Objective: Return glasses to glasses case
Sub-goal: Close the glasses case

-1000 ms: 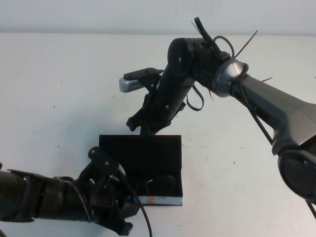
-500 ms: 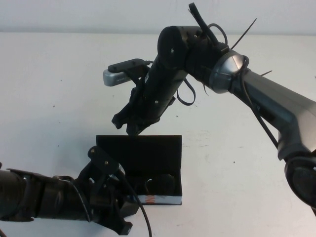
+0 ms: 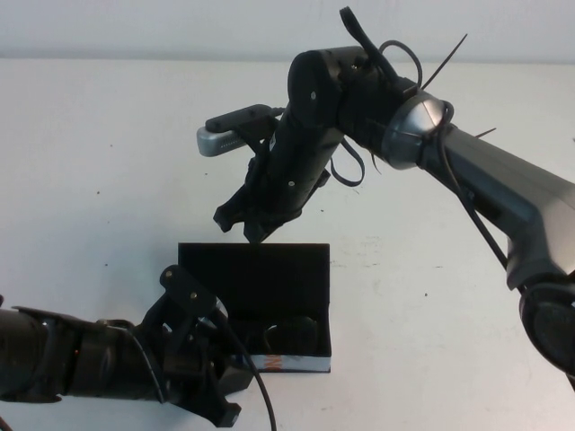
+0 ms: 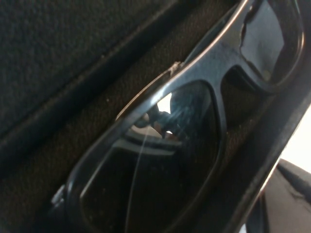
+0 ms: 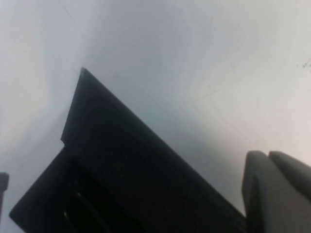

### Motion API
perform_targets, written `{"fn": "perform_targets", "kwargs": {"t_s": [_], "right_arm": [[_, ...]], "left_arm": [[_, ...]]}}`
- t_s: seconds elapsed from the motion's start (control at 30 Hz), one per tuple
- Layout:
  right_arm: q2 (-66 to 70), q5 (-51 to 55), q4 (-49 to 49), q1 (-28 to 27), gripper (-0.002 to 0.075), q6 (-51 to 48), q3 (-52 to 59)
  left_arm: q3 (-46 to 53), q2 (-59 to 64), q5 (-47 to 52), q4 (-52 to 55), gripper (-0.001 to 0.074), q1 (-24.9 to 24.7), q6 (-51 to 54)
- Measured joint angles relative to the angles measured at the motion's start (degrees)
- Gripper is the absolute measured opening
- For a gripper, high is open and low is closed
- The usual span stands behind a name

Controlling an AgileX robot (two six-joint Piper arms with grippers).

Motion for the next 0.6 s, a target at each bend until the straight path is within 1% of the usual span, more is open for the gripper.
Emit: {"fn": "perform_targets", "kwargs": {"t_s": [0.23,0.47,0.6], "right_arm": [[-1.48,0.34,2.71,0.0,-0.0013,0.33,1.48],[-5.89,0.34,4.82,0.0,-0.0013,0.46,11.08],[-9.38,0.34,4.94,0.94,-0.0013,0.46,16.01]], "left_arm": [[0.0,0.0,0.0,-0.09,-0.0001,0.0,0.0],[0.0,0.0,0.0,-0.09,-0.0001,0.0,0.05],[0.0,0.0,-0.1,-0.09,-0.0001,0.0,0.3]]}}
